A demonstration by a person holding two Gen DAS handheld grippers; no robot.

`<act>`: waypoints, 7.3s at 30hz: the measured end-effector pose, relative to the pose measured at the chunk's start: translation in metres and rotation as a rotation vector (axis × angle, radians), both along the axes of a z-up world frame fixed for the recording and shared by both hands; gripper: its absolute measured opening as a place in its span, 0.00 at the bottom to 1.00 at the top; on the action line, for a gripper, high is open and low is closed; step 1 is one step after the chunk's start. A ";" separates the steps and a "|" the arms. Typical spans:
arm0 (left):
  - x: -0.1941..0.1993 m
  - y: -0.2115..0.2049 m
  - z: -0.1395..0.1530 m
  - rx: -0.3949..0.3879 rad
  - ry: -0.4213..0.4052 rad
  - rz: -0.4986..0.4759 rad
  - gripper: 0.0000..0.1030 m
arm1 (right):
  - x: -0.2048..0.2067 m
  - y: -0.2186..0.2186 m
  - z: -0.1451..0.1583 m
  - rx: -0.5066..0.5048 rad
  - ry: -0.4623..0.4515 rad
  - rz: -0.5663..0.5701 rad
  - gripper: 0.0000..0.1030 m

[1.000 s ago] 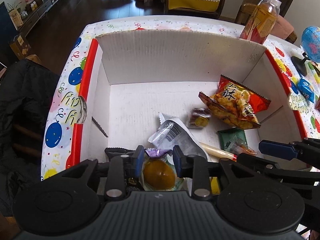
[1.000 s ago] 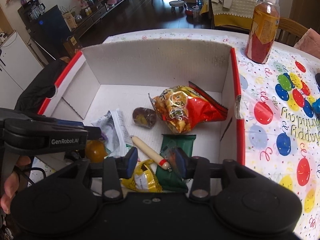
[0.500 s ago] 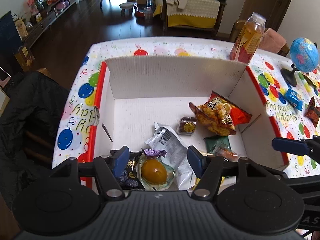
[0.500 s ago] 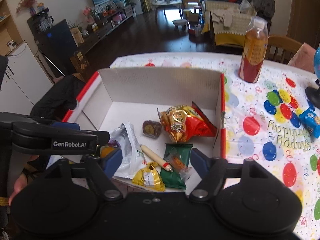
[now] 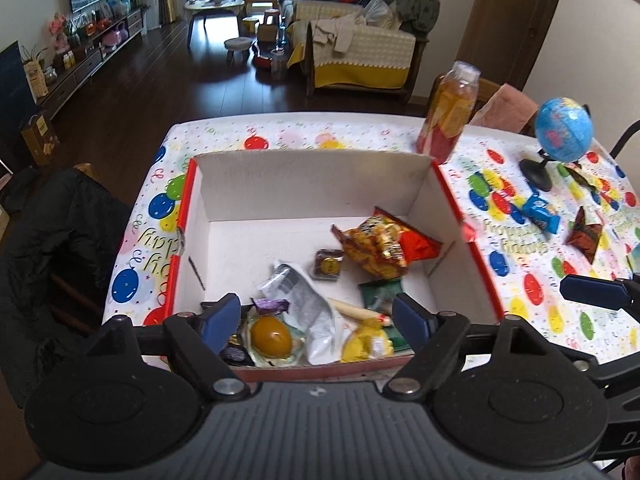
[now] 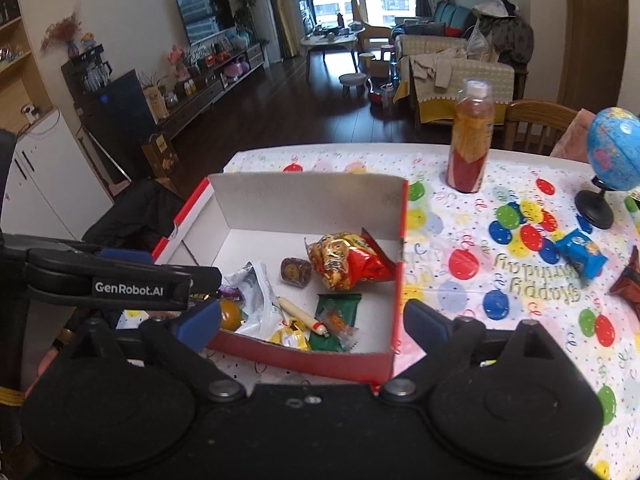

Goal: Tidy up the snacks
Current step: 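Move both tools back toward the blue cookie packet and foil snack bag, then grasp the red-brown foil bag with the right tool while the left tool grasps the blue cookie packet, then carry the foil bag and cookie packet over the red box, then lower both snacks into the box and open both tools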

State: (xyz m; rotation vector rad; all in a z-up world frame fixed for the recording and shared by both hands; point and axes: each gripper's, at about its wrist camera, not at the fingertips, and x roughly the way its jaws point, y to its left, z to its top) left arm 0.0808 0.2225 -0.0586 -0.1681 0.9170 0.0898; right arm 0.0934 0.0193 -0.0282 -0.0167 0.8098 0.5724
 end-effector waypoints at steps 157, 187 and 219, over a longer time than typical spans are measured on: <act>0.038 -0.058 0.026 -0.008 0.045 0.102 0.43 | 0.041 -0.059 0.009 0.043 0.017 0.010 0.56; 0.106 0.054 -0.051 0.092 0.173 0.102 0.43 | 0.073 0.064 -0.065 -0.109 0.155 0.034 0.57; 0.090 0.042 -0.050 0.042 0.205 0.091 0.72 | 0.058 0.048 -0.056 -0.077 0.132 0.018 0.84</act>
